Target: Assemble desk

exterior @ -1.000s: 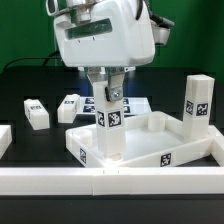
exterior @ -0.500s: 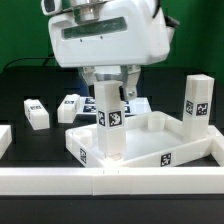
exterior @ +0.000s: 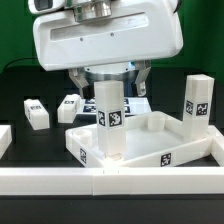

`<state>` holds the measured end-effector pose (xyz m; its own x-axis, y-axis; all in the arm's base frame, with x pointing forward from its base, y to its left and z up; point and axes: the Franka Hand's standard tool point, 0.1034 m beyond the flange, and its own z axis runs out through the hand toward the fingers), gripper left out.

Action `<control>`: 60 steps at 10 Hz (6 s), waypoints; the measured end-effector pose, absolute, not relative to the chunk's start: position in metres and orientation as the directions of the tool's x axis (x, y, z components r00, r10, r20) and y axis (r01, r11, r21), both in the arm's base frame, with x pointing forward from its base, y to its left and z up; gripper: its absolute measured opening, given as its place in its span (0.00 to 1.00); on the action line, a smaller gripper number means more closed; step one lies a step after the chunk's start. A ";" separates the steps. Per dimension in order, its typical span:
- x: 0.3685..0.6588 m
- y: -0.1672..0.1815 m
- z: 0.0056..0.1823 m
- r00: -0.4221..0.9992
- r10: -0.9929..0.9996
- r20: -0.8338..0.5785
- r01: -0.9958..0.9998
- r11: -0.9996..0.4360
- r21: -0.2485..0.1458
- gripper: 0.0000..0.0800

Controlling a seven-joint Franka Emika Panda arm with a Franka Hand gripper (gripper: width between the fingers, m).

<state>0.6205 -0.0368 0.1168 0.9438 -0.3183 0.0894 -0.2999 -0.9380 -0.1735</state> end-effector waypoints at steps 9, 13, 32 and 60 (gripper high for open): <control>0.621 -0.039 0.116 0.940 0.305 0.155 0.317 -0.947 -0.056 0.48; 0.621 -0.040 0.116 0.944 0.291 0.154 0.303 -0.951 -0.058 0.36; 0.616 0.038 0.111 0.670 -0.740 -0.057 -0.736 -0.653 -0.179 0.71; 0.617 0.068 0.111 0.772 -0.636 -0.017 -0.630 -0.760 -0.157 0.36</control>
Offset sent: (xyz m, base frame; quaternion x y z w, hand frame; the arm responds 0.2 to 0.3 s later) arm 0.0085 -0.0013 0.0028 -0.0360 -0.0127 -0.2229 0.9741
